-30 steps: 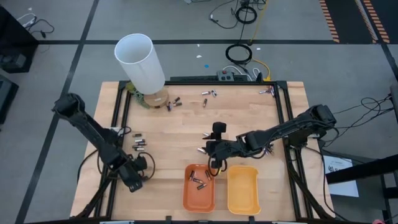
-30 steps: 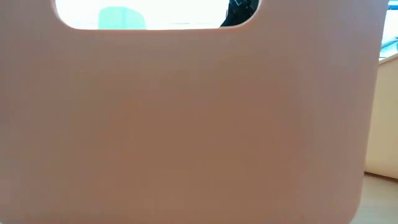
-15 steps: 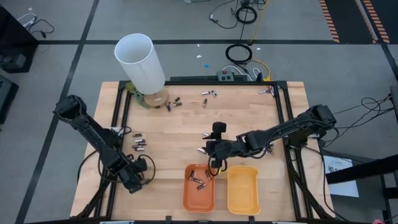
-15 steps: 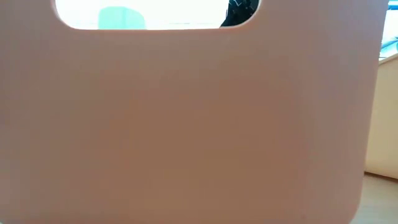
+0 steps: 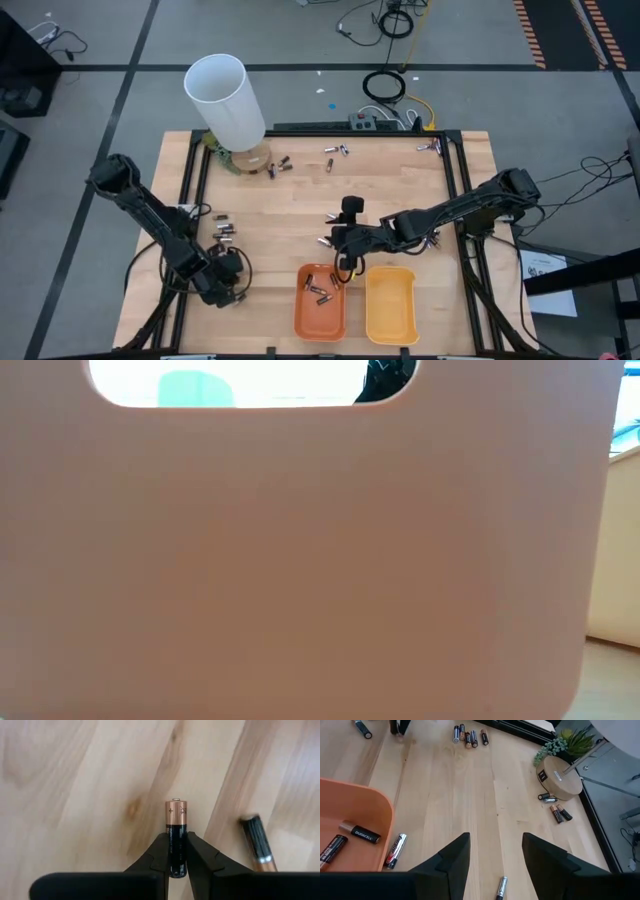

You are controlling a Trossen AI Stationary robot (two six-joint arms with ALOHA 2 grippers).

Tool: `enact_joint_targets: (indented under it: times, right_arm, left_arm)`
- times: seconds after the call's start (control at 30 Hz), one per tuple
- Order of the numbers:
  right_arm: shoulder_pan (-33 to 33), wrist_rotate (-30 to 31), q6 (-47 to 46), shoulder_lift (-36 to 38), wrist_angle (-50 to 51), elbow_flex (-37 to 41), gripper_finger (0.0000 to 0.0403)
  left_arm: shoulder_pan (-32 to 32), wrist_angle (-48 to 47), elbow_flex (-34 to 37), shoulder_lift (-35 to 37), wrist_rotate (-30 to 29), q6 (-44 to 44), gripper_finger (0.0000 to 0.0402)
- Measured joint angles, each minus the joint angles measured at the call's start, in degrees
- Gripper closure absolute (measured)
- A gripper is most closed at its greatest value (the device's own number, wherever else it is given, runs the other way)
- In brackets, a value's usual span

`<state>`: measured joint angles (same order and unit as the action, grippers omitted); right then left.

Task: Sort batteries

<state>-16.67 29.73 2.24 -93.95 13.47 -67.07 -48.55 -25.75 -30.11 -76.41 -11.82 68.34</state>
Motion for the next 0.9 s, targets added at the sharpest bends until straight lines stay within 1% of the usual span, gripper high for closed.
enact_joint_targets:
  times: [0.2,0.37,0.47,0.57,0.67,0.77,0.9]
  right_arm:
    - [0.0,0.0,0.0,0.0,0.0,0.0,0.0232]
    - [0.0,0.0,-1.1,0.0,0.1,0.0,0.0232]
    - [0.0,0.0,-1.2,0.0,0.1,0.0,0.0232]
    - [0.0,0.0,-1.6,0.0,0.1,0.0,0.0232]
    - [0.0,0.0,-1.6,0.0,0.1,0.0,0.0232]
    - [-0.1,0.0,-1.6,0.0,0.1,0.0,0.0232]
    - [-0.4,0.0,-1.6,0.0,0.1,0.0,0.0232]
  left_arm:
    - [2.8,-1.1,-1.6,2.5,-0.5,-5.4,0.0356]
    - [4.5,0.1,-4.5,6.0,-4.7,-11.5,0.0356]
    - [4.7,7.2,-5.5,7.8,-5.8,-17.1,0.0356]
    - [4.7,17.5,-6.0,8.1,-6.1,-23.3,0.0357]
    - [4.9,25.5,-6.2,8.1,-8.5,-29.4,0.0357]
    - [6.8,28.7,-6.2,8.0,-10.3,-33.4,0.0357]
    - [10.7,32.5,-6.2,5.2,-10.1,-37.1,0.0357]
